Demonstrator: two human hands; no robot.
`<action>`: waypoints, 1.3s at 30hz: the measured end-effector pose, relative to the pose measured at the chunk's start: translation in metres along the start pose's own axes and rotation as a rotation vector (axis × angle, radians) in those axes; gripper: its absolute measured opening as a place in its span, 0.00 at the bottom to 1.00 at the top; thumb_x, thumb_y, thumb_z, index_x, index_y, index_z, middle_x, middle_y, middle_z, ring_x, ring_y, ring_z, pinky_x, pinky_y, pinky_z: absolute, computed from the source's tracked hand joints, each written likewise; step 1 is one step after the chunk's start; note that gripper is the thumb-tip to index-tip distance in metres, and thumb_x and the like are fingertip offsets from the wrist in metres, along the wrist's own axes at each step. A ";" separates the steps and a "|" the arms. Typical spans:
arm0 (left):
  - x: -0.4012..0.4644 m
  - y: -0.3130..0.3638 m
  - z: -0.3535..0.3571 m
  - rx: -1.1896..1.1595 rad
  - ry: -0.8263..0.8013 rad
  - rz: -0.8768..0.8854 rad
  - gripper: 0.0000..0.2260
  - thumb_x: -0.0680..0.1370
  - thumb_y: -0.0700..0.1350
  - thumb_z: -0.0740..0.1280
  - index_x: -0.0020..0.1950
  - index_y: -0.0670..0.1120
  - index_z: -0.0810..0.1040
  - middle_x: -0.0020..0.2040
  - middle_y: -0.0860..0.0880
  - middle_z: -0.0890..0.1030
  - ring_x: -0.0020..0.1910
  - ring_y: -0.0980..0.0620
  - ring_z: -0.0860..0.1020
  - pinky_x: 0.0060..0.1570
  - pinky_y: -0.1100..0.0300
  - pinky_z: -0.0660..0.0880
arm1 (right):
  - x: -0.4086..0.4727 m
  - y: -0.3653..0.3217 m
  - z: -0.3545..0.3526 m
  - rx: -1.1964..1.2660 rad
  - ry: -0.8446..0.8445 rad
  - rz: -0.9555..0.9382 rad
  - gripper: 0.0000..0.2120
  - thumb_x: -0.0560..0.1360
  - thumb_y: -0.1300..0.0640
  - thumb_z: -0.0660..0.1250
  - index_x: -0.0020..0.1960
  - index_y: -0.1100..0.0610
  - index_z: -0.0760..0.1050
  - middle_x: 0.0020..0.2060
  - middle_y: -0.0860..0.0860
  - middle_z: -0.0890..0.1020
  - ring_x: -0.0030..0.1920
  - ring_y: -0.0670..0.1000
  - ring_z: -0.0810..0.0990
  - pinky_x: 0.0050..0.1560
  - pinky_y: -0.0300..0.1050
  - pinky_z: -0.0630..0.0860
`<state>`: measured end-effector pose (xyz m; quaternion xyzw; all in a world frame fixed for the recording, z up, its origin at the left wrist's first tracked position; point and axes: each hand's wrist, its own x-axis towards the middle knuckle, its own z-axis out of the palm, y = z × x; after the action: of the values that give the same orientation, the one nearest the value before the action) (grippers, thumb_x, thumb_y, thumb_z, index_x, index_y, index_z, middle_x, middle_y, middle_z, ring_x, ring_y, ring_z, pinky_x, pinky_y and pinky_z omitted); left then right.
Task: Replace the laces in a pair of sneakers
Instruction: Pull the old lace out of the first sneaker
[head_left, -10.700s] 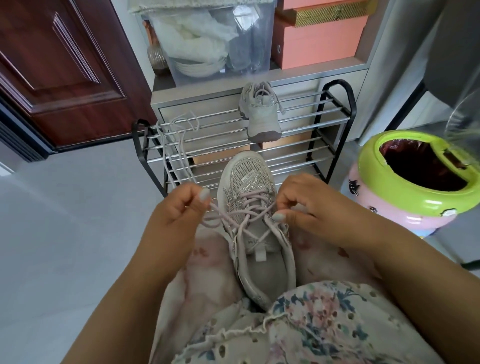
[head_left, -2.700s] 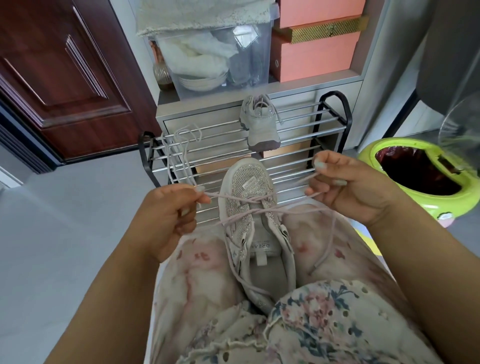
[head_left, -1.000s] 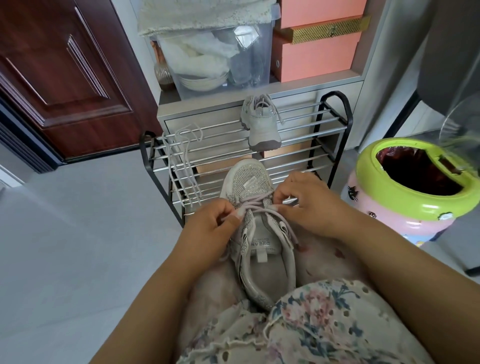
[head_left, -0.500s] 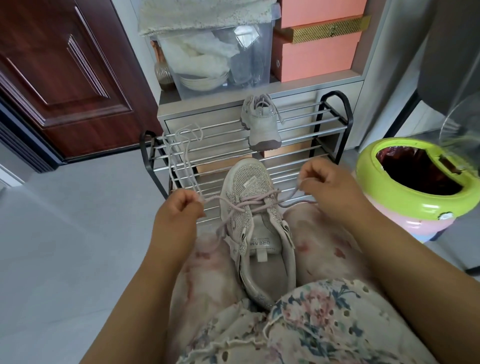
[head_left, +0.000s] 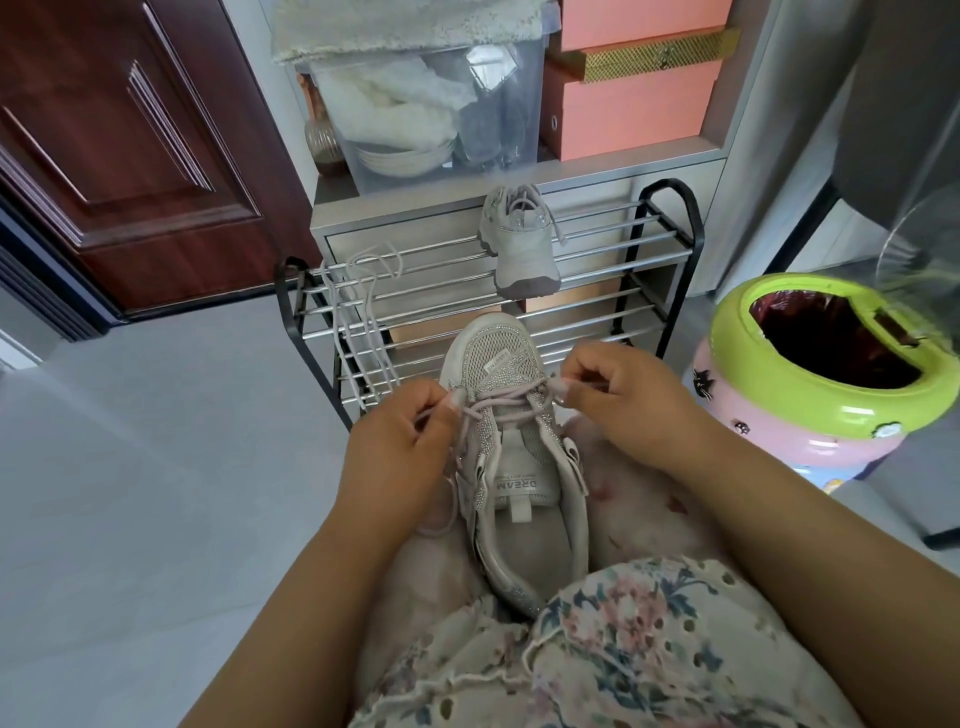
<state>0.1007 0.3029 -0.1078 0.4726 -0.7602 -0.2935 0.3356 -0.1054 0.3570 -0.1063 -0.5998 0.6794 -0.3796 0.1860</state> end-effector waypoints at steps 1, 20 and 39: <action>0.000 0.000 -0.001 -0.047 0.038 -0.031 0.12 0.79 0.48 0.63 0.36 0.49 0.74 0.33 0.50 0.79 0.32 0.57 0.75 0.35 0.65 0.72 | 0.001 0.001 -0.002 0.022 0.058 0.011 0.13 0.75 0.57 0.68 0.33 0.50 0.69 0.28 0.45 0.72 0.31 0.42 0.70 0.33 0.37 0.63; 0.013 0.006 0.009 -1.141 0.057 -0.405 0.13 0.84 0.42 0.54 0.40 0.43 0.66 0.28 0.47 0.70 0.25 0.53 0.70 0.38 0.55 0.80 | -0.004 -0.010 -0.003 0.398 -0.060 0.013 0.06 0.64 0.56 0.68 0.35 0.57 0.72 0.36 0.58 0.79 0.35 0.47 0.76 0.40 0.45 0.72; 0.030 0.008 0.010 -1.168 -0.025 -0.707 0.11 0.82 0.40 0.58 0.40 0.43 0.67 0.24 0.50 0.65 0.16 0.60 0.62 0.17 0.69 0.66 | -0.006 -0.014 0.007 0.067 -0.066 -0.053 0.07 0.72 0.56 0.70 0.37 0.47 0.75 0.35 0.39 0.80 0.36 0.41 0.77 0.38 0.34 0.71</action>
<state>0.0792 0.2798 -0.1008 0.4302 -0.2809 -0.7532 0.4108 -0.0892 0.3611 -0.1018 -0.6231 0.6437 -0.3870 0.2182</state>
